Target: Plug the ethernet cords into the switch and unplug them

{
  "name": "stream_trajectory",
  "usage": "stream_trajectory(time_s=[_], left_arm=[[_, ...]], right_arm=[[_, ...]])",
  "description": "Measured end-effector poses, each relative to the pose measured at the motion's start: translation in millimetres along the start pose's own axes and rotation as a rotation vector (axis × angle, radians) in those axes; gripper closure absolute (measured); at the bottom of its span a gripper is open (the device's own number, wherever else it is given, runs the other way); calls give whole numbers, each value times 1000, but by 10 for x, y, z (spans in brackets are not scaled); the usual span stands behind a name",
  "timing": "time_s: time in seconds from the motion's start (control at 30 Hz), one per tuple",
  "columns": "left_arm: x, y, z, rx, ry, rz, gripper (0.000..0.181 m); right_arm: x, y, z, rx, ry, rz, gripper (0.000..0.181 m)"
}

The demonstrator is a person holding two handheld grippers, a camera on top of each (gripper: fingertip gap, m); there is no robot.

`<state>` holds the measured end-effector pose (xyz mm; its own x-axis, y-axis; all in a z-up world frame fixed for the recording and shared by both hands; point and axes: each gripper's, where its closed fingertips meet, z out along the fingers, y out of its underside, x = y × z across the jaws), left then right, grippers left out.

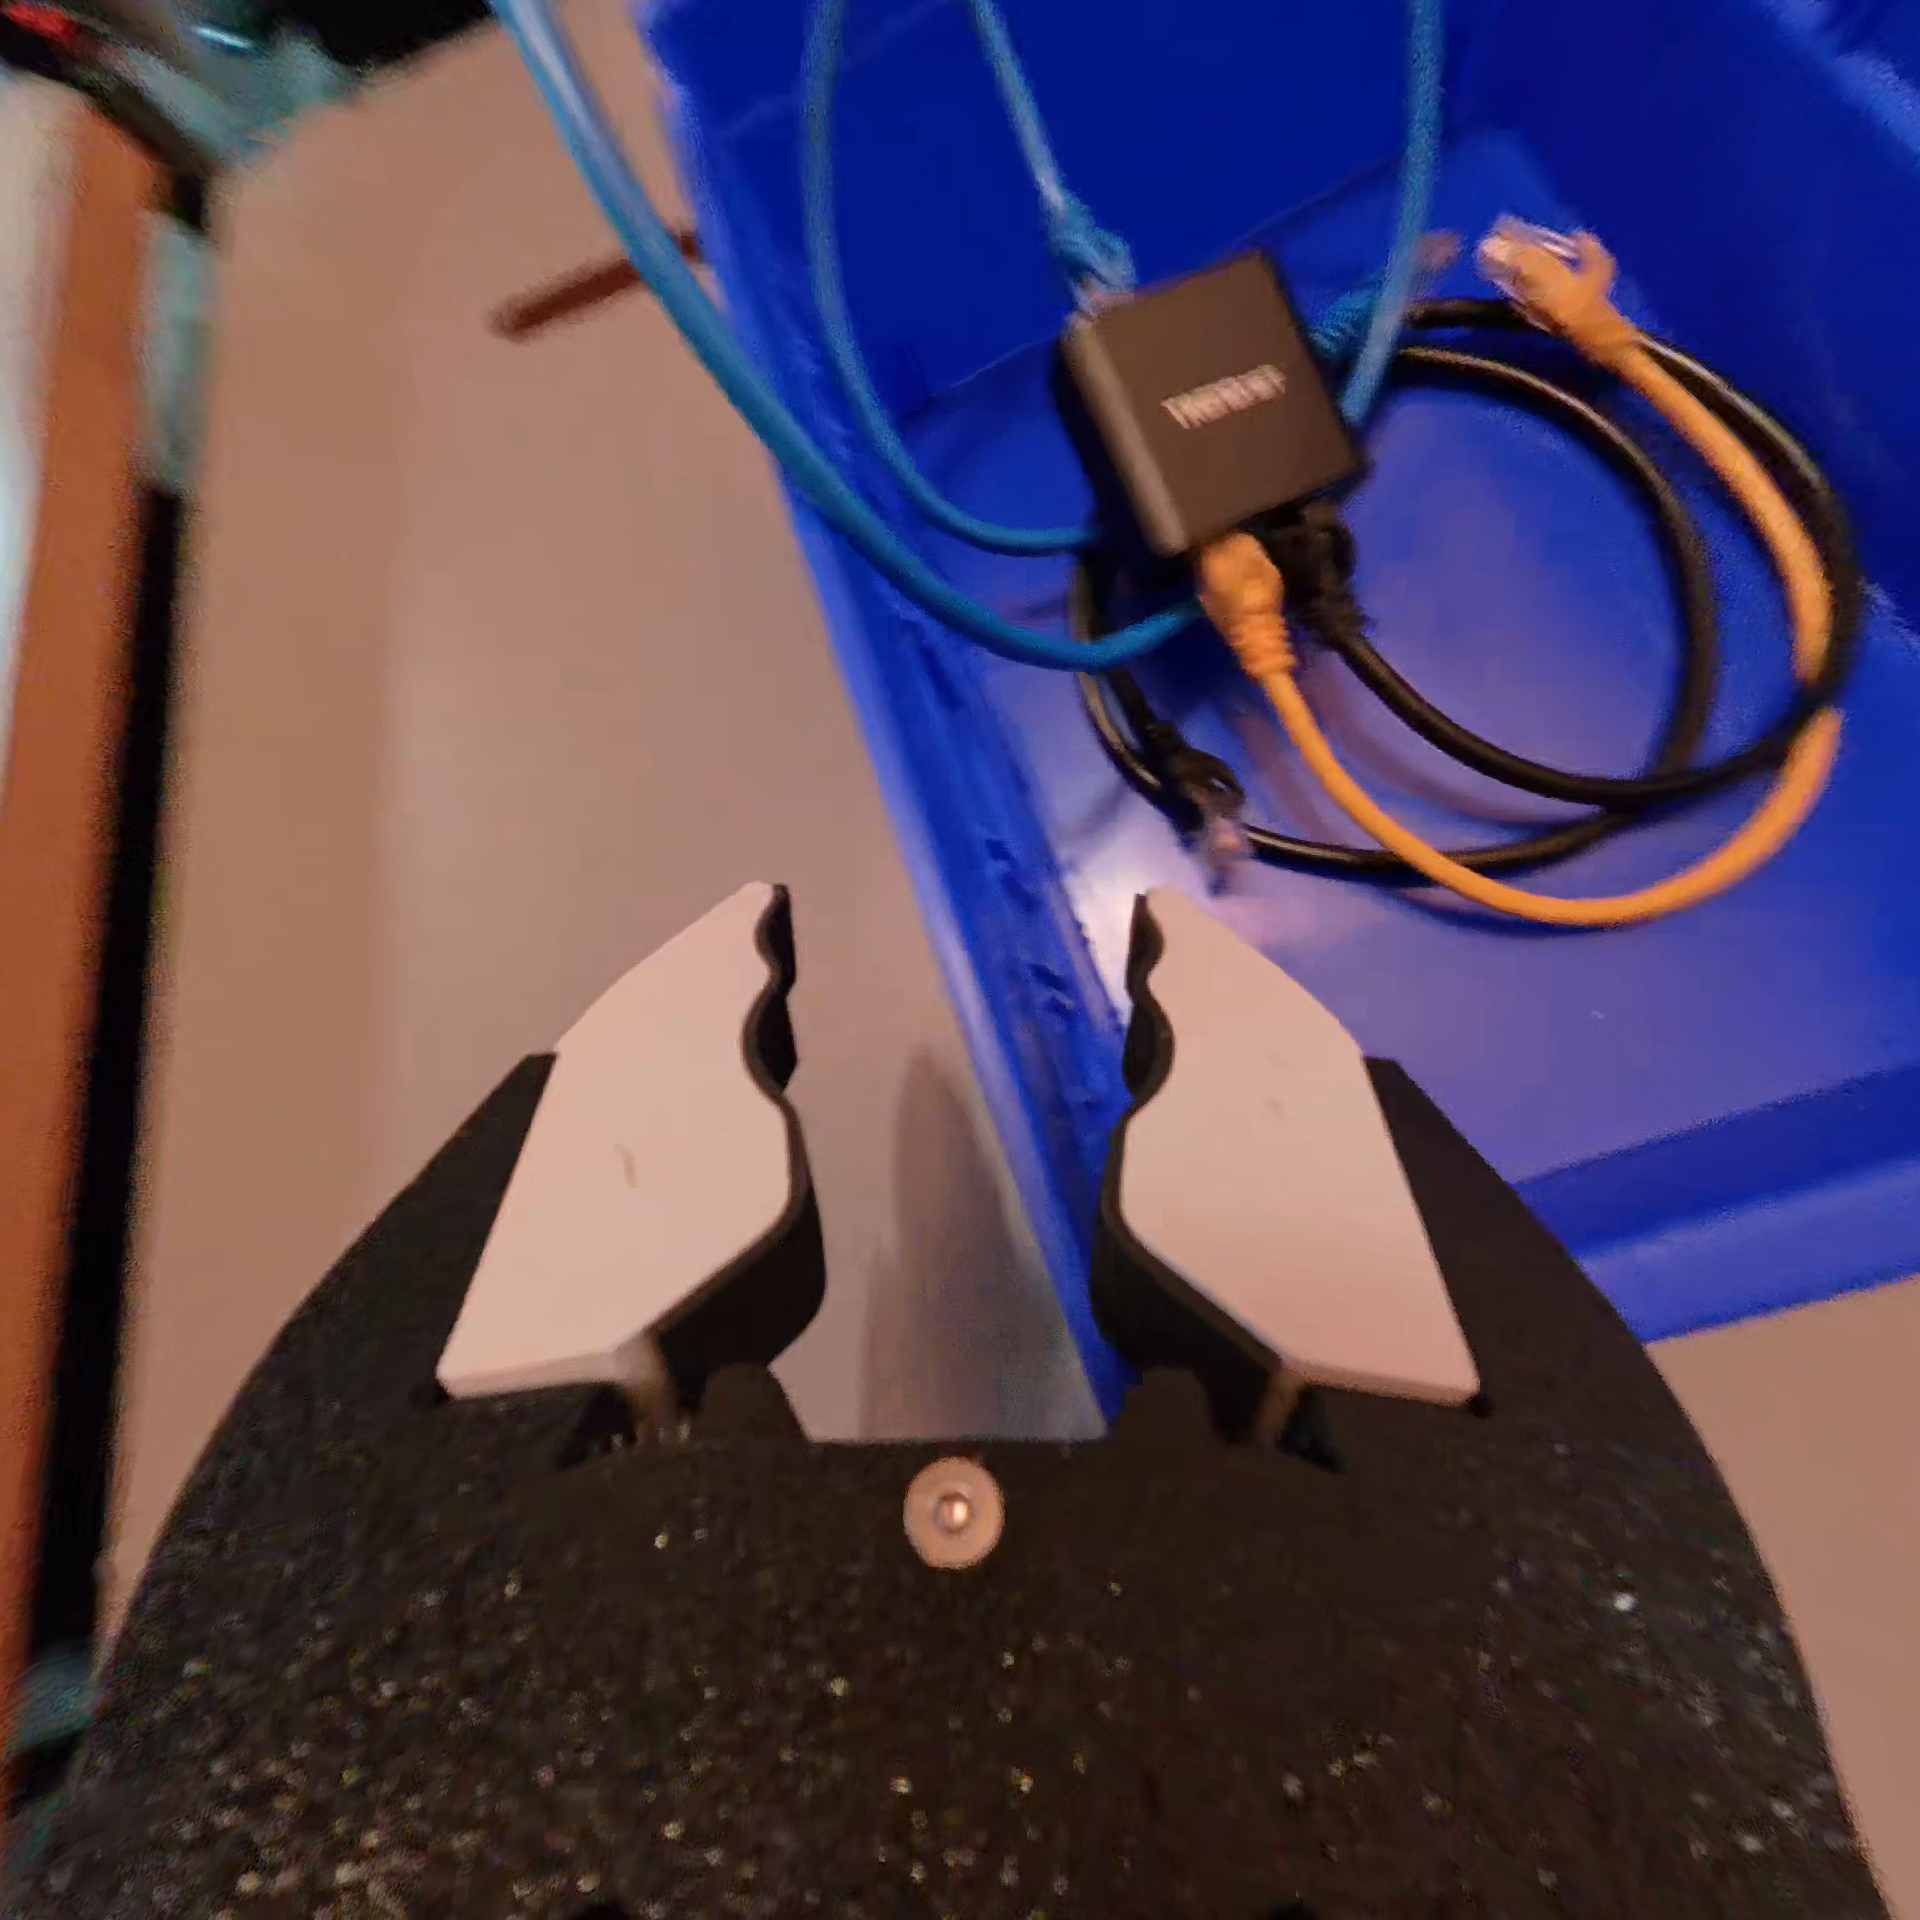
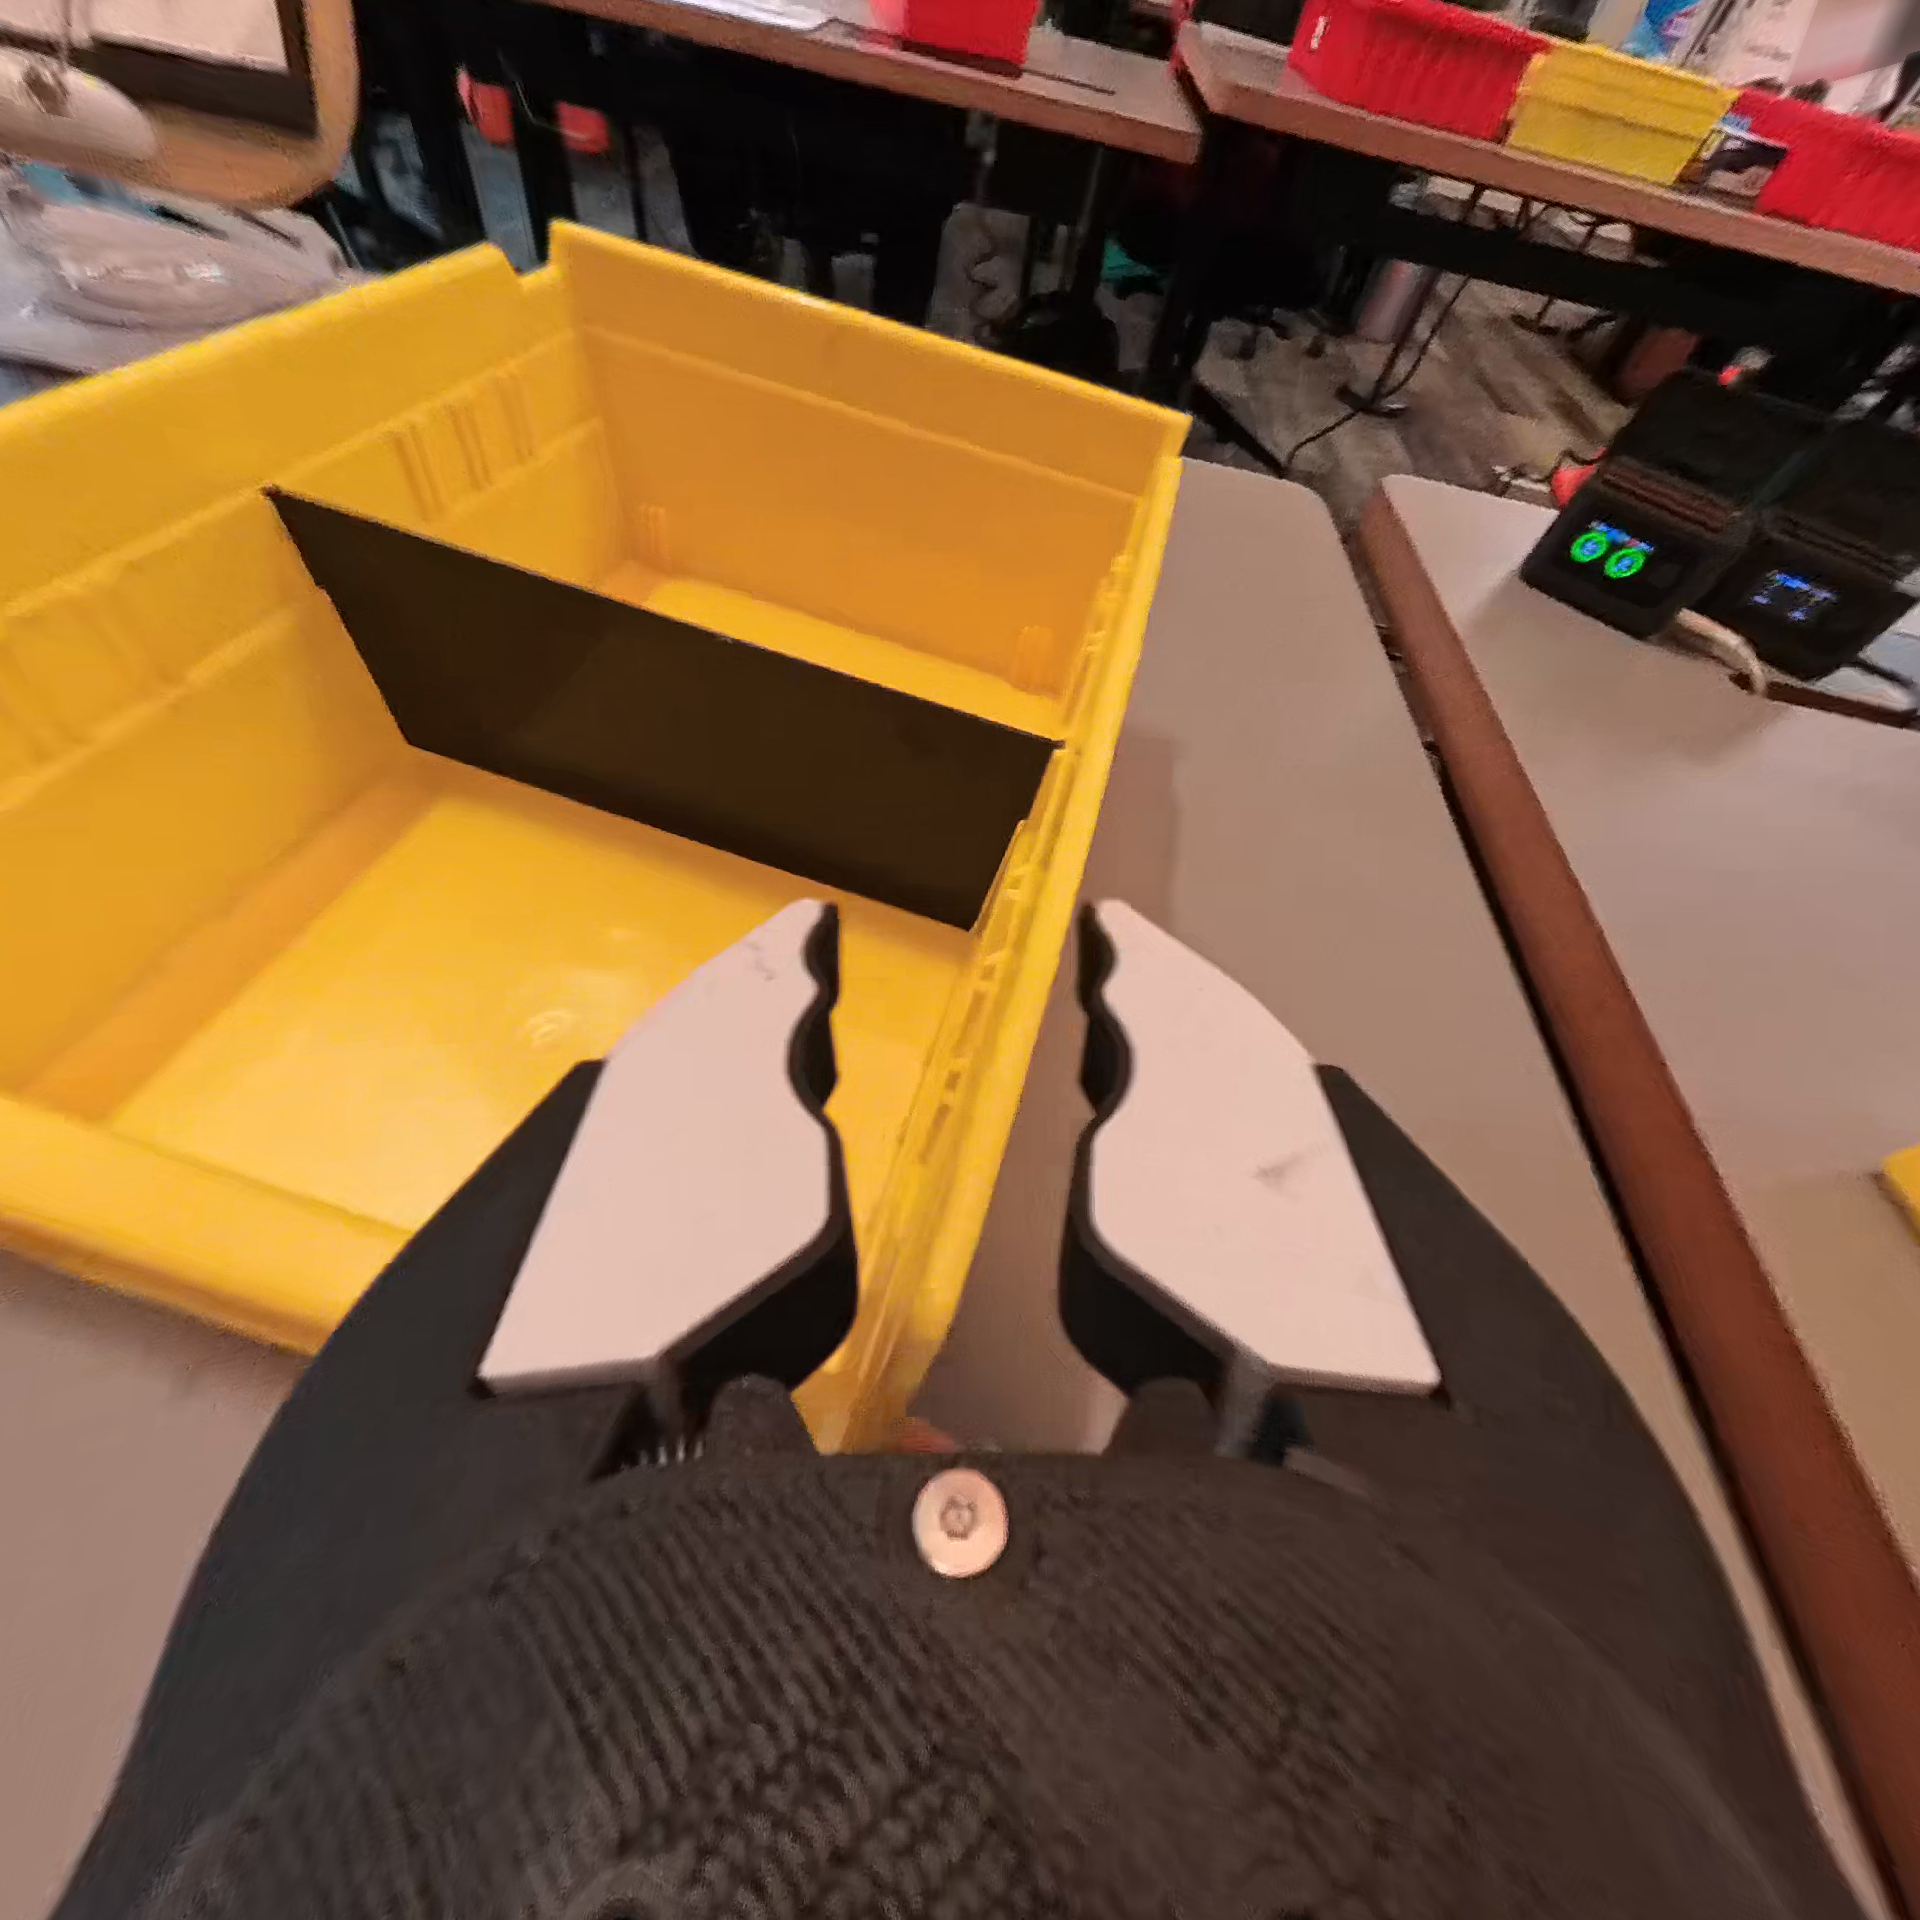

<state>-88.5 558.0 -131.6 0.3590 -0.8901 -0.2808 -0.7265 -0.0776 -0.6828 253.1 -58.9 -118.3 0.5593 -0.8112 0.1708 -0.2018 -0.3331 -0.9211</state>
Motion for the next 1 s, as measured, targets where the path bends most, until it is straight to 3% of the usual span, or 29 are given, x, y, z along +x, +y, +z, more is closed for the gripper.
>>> stream_trajectory(time_s=[0.1,0.2,0.3,0.47,0.57,0.7,0.83,1.0], left_arm=[[2,-379,-356,69,-176,-7,119],[516,-711,-427,108,-66,21,122],[890,-816,-160,45,69,-66,122],[679,-657,489,-129,-96,-166,92],[605,-621,701,-154,-143,-203,97],[625,-605,849,-164,-93,-256,120],[633,-480,942,-196,-86,-257,119],[670,-512,898,-166,-71,-210,120]], right_arm=[[102,-177,-156,1,64,-90,106],[17,-524,-303,113,54,-88,88],[-323,-835,-404,242,-68,-51,82],[-831,-1097,-488,347,-272,45,85],[-1007,-1147,-489,364,-343,86,92],[-1184,-1136,-444,357,-395,106,98],[-1348,-1120,-418,332,-442,105,100],[-1476,-1138,-445,328,-469,88,105]])
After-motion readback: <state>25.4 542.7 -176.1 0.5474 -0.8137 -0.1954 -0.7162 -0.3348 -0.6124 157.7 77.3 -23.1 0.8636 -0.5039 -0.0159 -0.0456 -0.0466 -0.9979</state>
